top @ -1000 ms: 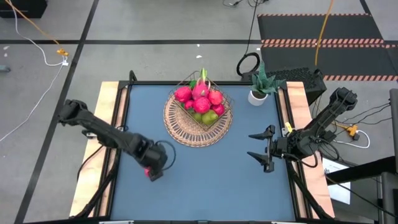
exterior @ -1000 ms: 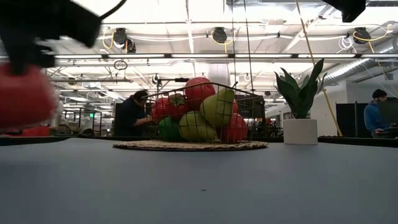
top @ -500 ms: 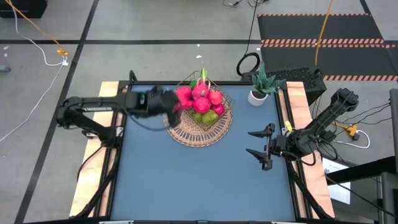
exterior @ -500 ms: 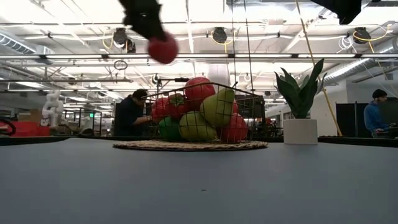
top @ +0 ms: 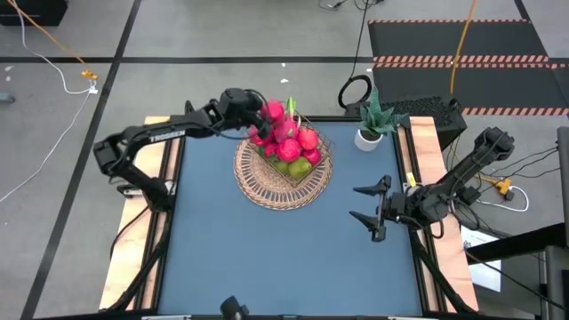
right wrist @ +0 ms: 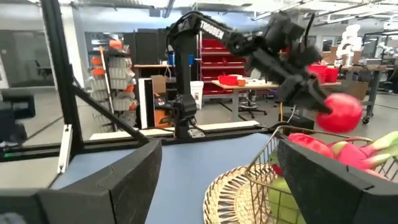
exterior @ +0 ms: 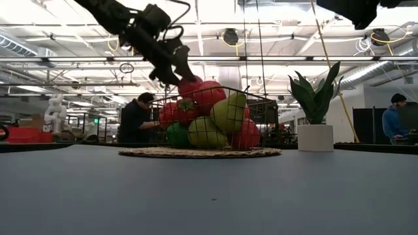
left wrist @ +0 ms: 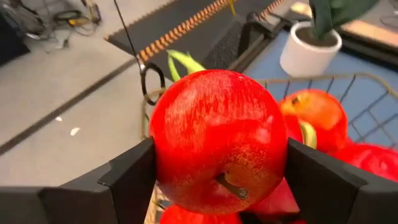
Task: Build produce basket
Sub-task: Put the red apple into the gold wire basket, then return to Home Position
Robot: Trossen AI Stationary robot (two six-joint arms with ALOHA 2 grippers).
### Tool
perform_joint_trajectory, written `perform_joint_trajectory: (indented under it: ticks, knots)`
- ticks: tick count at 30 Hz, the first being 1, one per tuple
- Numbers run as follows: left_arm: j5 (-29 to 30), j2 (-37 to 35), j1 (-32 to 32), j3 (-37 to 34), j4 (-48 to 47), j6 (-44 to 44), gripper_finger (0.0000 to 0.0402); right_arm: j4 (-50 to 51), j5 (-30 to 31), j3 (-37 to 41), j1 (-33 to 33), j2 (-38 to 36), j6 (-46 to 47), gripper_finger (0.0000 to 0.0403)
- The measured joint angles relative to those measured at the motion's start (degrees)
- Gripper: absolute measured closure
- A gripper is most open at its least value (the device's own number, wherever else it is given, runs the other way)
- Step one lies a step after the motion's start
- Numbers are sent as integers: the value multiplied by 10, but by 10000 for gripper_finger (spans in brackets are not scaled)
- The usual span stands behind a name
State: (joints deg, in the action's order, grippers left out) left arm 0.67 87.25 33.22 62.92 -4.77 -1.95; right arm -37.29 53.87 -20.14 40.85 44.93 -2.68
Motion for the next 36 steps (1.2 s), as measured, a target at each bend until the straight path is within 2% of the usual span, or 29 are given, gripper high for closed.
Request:
perform_joint_trajectory:
  ticks: [4,7,13,22,31,36]
  knots:
    - [-1,23,1,-3,9,-1,69,-8,0,0,-9,0,11,90]
    - [24,38,1,-3,15,-24,46,-15,0,0,-11,0,24,90]
    - [19,23,0,-4,14,-26,6,-26,0,0,-11,0,25,90]
    - [18,-45,-23,-3,18,-32,5,-28,0,0,-12,0,21,90]
    - [20,-88,-94,-2,24,-13,5,-32,0,0,-12,0,18,90]
    - [42,-111,-136,-2,18,-13,5,-34,0,0,-12,0,14,90]
